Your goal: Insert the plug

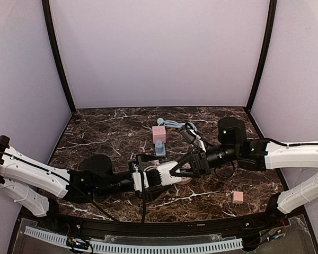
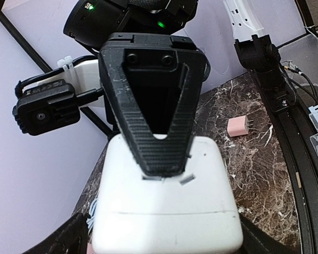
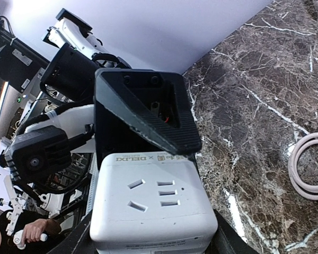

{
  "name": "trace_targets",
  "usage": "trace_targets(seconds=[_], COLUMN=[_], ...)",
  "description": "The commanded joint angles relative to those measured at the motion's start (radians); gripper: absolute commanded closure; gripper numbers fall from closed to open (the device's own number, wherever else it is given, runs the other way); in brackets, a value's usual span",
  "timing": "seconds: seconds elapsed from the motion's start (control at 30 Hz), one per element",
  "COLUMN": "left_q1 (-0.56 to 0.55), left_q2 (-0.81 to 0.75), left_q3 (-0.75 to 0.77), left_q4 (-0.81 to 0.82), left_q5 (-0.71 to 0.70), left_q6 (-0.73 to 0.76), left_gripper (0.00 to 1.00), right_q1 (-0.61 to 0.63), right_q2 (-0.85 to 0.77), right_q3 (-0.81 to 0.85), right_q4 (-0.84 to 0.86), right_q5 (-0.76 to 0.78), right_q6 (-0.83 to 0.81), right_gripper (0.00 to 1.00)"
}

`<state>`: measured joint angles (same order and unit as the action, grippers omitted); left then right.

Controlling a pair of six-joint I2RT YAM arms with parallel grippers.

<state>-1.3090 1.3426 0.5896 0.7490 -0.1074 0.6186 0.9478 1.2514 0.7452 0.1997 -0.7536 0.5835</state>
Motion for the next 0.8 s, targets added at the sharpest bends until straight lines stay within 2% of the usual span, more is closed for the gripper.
trace_targets(seconds=[0.0, 0.2, 0.77], left_q1=[0.005, 0.005, 0.002], left_q2=[-0.01, 0.009, 0.013], left_q3=[-0.003, 0.022, 0.039], left_q4=[-0.021, -0.016, -0.001], left_q5=[0.044, 0.073, 0.081], left_q6=[0.023, 0.015, 0.029], left_gripper=[0.12, 0.16, 0.16], right_q1=[-0.005, -0.004, -0.004], right_q2=[-0.009, 0.001, 0.017], right_q3=[-0.003, -0.008, -0.017], right_q4=[0.093, 0.09, 0.084], right_q5=[-0.088, -0.087, -0.089], right_q6=[0.039, 0.045, 0.046], right_gripper=[1.0, 1.0, 1.0])
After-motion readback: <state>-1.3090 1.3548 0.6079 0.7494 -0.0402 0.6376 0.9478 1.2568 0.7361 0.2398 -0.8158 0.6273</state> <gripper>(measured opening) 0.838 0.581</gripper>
